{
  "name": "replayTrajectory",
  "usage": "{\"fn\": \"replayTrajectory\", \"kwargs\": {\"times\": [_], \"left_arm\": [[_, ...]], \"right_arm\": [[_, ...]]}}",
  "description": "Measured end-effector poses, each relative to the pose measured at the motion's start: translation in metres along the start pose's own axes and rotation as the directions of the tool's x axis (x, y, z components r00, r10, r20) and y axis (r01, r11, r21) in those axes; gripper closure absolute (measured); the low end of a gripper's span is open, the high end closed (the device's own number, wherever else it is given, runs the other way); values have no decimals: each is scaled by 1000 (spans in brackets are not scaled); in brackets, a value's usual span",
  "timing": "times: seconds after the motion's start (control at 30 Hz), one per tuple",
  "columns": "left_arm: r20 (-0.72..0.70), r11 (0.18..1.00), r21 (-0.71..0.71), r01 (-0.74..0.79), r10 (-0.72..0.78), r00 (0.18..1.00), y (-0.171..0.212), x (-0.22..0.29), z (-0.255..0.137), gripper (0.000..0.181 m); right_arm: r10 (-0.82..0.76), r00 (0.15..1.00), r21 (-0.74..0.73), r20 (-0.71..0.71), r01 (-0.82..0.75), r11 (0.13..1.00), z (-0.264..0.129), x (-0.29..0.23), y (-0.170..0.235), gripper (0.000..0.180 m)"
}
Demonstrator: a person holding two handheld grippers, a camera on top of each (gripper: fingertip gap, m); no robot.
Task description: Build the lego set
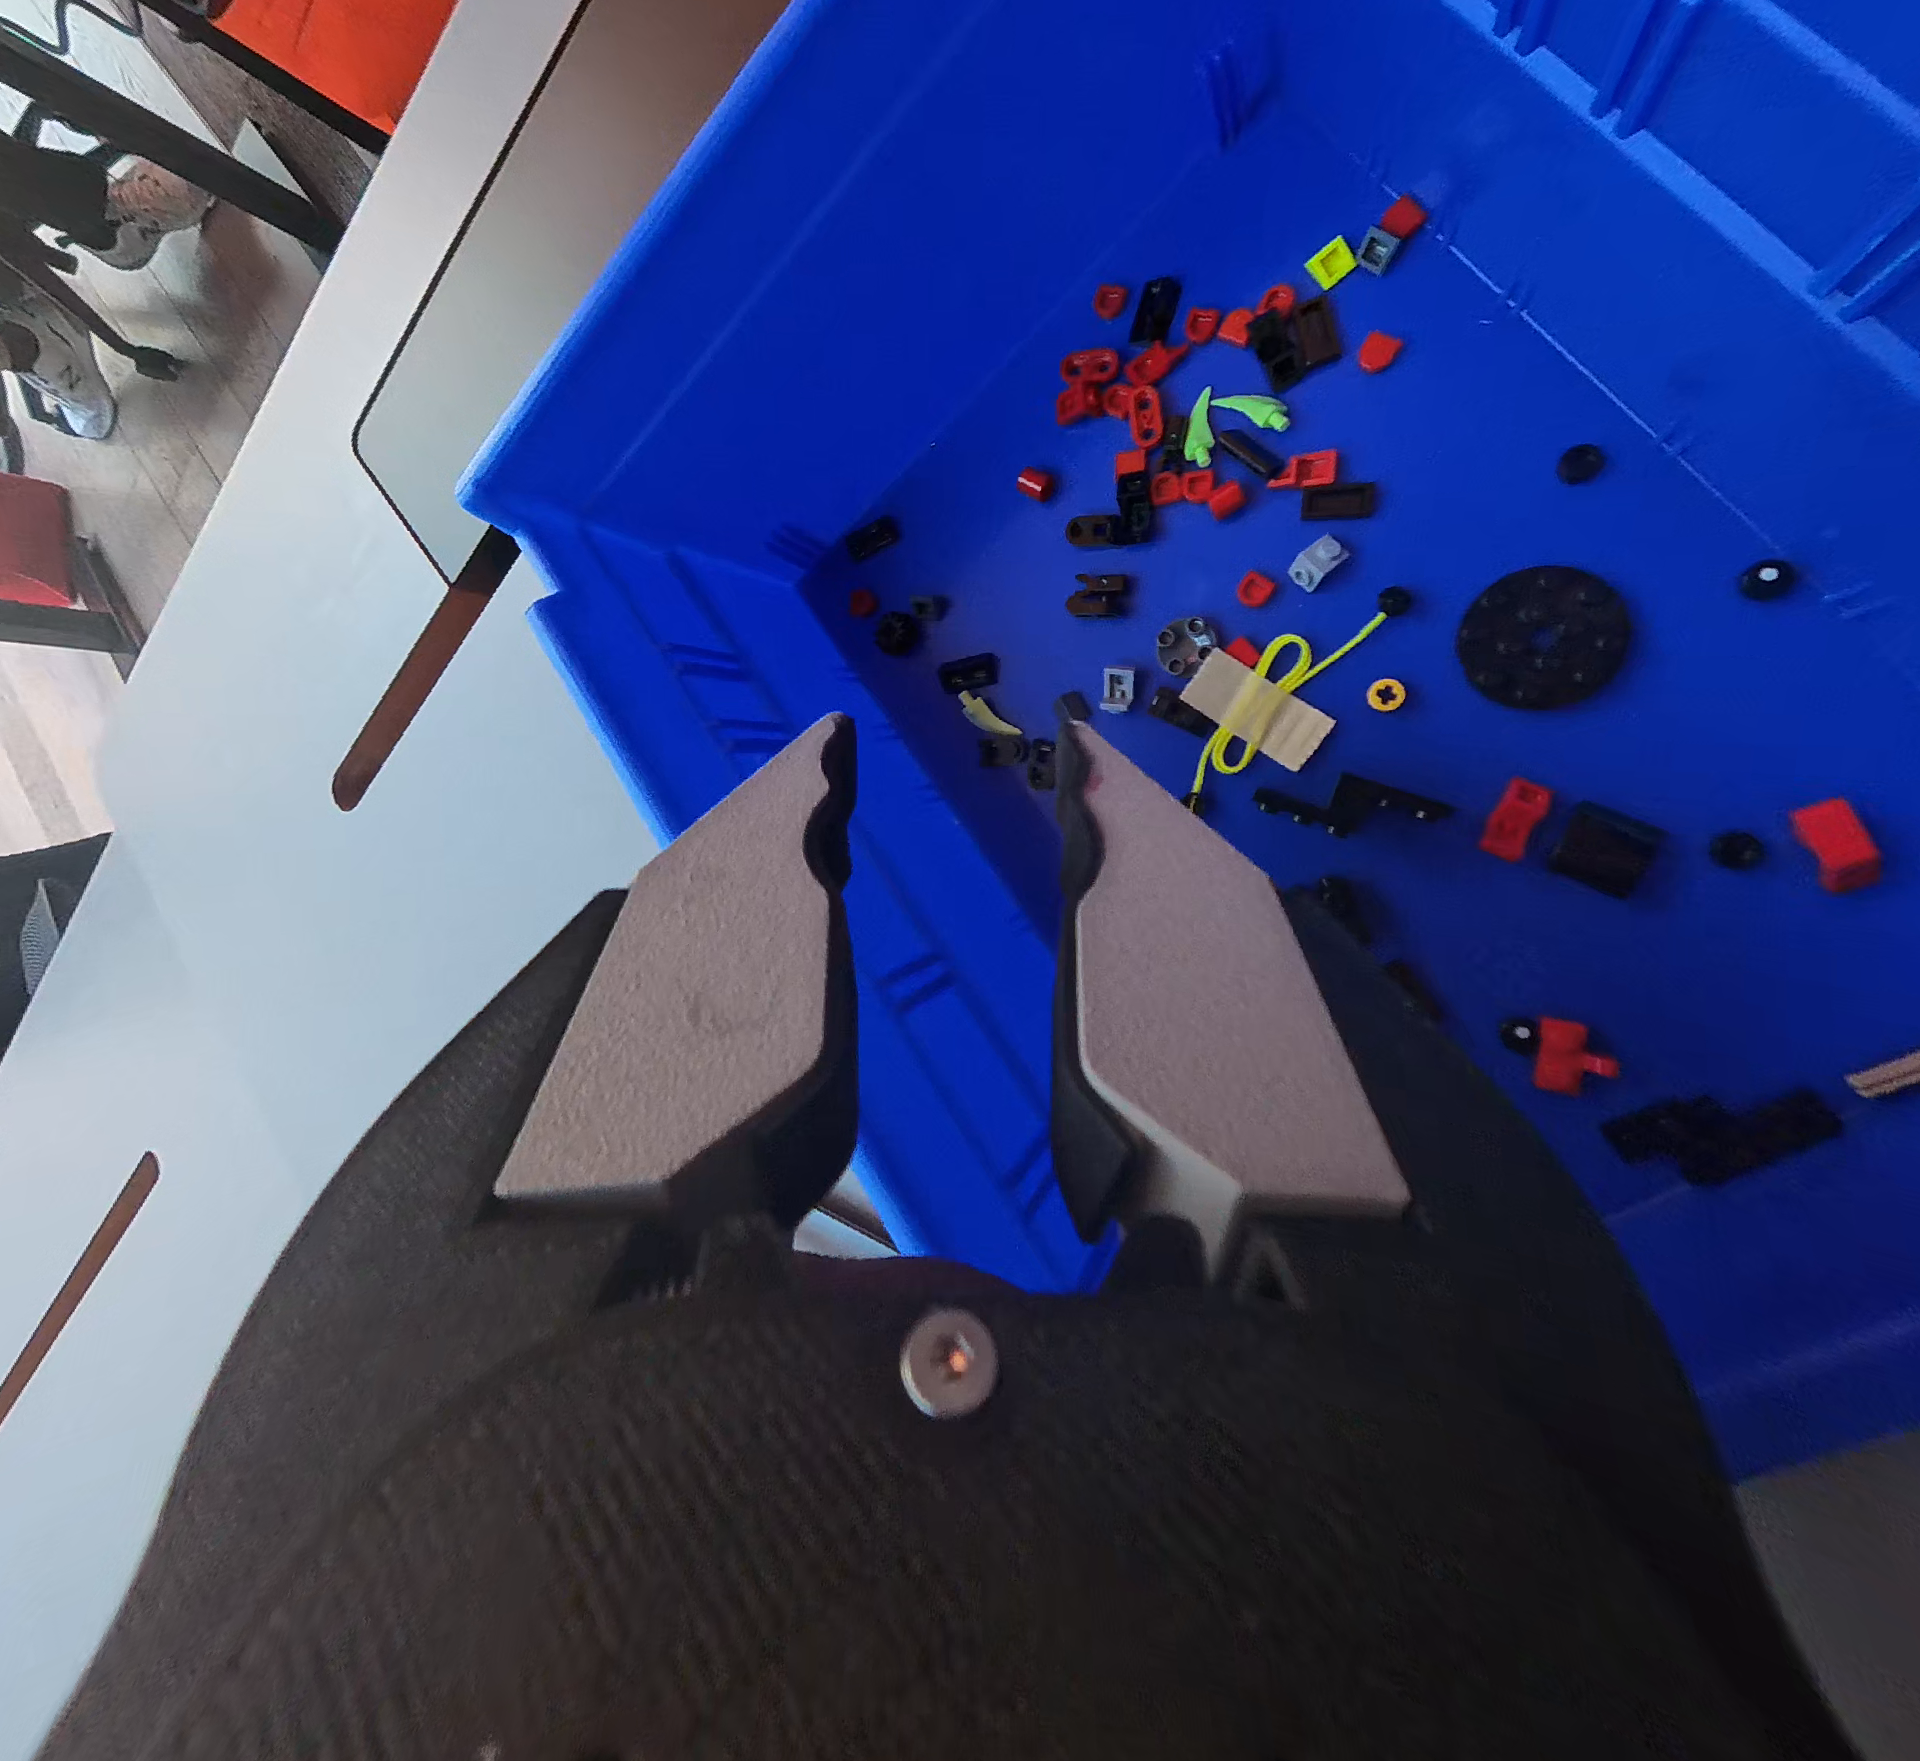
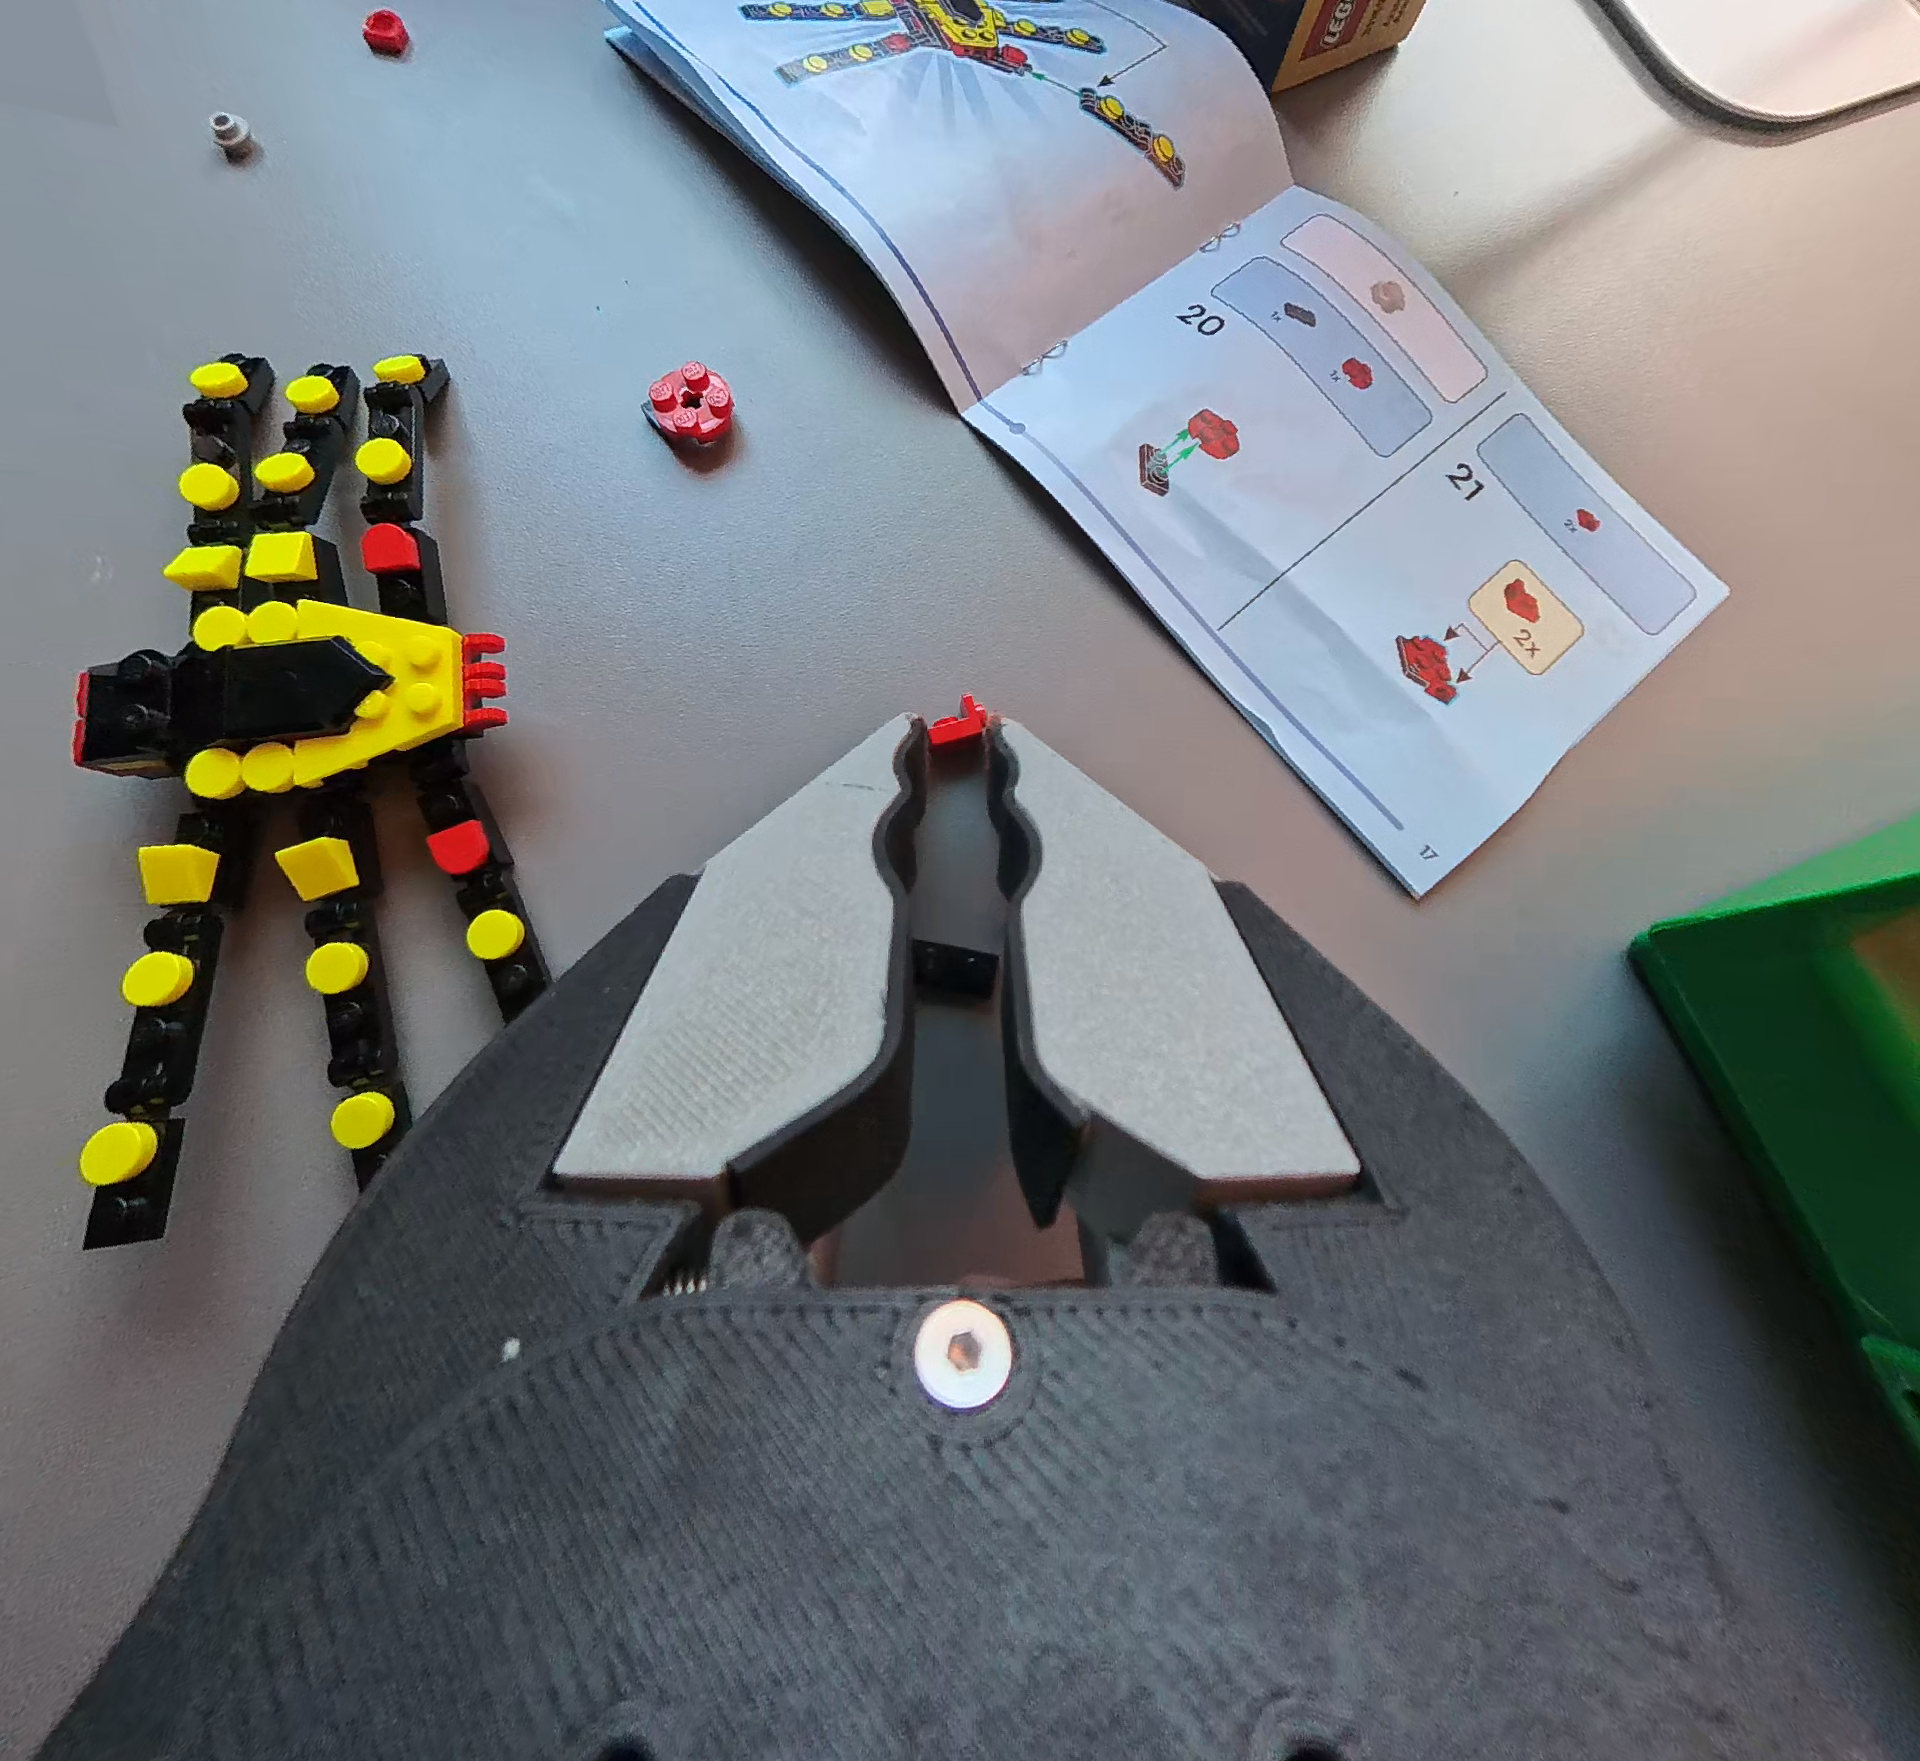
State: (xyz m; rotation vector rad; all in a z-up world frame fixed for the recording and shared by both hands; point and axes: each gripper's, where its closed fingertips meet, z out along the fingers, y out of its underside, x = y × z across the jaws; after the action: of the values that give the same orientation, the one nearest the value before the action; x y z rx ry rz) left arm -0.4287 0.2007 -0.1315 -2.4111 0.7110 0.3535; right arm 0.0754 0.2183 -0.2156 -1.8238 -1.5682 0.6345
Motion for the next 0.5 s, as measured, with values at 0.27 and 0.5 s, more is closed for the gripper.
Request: {"fn": "replayTrajectory", "kwargs": {"times": [0.27,0.5], "left_arm": [[2,1000,-2,-8,8,1000,0,0,1,145],[-1,1000,-2,-5,5,1000,0,1,1,145]], "right_arm": [[24,999,21,22,-24,999,-2,0,-2,172],[20,1000,19,20,-21,1000,-2,0,-2,172]]}}
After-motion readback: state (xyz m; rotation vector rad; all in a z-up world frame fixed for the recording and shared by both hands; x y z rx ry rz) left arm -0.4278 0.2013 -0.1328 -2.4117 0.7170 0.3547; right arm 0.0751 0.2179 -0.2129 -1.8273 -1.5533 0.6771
